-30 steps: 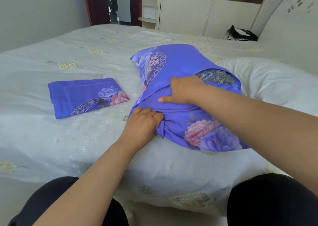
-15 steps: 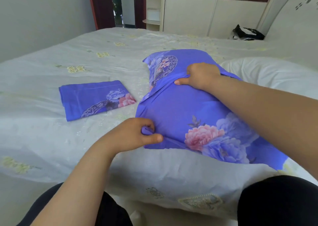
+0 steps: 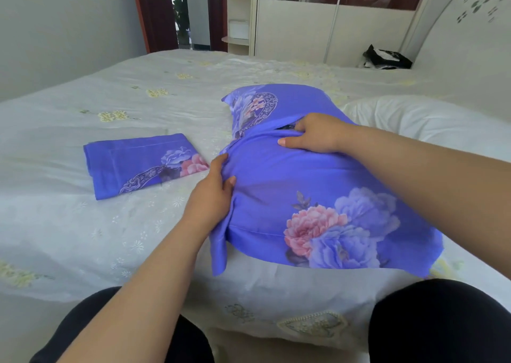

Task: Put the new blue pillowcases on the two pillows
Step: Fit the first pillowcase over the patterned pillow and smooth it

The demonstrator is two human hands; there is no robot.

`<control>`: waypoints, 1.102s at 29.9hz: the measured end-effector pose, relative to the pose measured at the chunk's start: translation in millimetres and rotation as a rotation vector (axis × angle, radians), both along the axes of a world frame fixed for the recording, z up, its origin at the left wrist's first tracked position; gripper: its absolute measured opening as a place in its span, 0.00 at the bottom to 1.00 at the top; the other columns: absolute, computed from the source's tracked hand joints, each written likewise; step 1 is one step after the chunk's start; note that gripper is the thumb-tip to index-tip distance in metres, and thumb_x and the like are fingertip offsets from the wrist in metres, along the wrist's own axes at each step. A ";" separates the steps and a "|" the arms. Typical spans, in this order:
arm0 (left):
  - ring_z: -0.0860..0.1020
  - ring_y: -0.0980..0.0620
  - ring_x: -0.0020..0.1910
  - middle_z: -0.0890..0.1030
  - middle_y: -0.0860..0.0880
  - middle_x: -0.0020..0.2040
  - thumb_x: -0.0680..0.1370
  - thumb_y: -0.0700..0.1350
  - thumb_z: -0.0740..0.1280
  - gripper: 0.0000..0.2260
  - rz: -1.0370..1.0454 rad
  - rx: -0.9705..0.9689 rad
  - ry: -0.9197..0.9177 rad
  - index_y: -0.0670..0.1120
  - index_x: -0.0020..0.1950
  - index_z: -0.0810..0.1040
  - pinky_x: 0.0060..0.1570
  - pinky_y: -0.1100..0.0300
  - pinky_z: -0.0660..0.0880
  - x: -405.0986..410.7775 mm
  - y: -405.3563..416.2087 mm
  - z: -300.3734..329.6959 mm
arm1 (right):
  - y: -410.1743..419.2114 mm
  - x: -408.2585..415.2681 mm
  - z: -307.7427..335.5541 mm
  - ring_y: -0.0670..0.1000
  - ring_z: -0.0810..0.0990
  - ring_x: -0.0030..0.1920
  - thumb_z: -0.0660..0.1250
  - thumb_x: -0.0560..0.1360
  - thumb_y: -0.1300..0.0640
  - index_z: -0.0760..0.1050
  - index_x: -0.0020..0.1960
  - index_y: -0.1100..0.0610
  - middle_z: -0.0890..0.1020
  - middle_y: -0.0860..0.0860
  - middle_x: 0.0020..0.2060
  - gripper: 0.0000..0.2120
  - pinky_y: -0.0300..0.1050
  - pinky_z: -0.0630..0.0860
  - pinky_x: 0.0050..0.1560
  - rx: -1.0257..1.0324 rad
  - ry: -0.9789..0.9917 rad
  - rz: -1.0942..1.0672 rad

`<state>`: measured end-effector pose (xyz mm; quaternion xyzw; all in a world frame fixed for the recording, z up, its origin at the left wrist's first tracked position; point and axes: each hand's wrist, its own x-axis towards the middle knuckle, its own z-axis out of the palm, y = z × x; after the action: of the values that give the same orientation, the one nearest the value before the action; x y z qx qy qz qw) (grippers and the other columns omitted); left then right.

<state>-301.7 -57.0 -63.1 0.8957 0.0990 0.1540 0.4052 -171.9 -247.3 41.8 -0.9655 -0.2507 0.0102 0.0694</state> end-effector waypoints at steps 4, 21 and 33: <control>0.67 0.42 0.69 0.70 0.42 0.70 0.81 0.45 0.59 0.16 -0.085 0.066 0.116 0.47 0.69 0.71 0.63 0.57 0.63 5.0 36.3 2.1 | -55.7 -1.0 32.2 0.52 0.72 0.35 0.64 0.70 0.34 0.72 0.34 0.58 0.73 0.51 0.33 0.26 0.43 0.68 0.40 -0.190 0.270 -0.074; 0.71 0.46 0.63 0.76 0.52 0.63 0.76 0.49 0.55 0.18 -0.190 0.352 -0.352 0.52 0.64 0.75 0.64 0.50 0.66 42.9 -16.1 55.4 | -64.1 -0.2 0.0 0.61 0.77 0.54 0.57 0.79 0.45 0.68 0.60 0.60 0.75 0.58 0.57 0.19 0.51 0.71 0.46 -0.115 -0.522 -0.032; 0.72 0.46 0.58 0.75 0.50 0.57 0.75 0.49 0.63 0.04 -0.490 0.734 -0.124 0.51 0.45 0.74 0.64 0.47 0.63 137.8 -103.0 101.4 | -108.7 -3.6 -4.2 0.49 0.76 0.43 0.64 0.72 0.65 0.75 0.55 0.56 0.79 0.51 0.48 0.13 0.38 0.72 0.46 0.481 0.099 0.008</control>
<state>-163.9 -160.0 38.3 0.9663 -0.2019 0.1321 0.0900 -175.5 -356.0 37.6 -0.9186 -0.2460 -0.0023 0.3093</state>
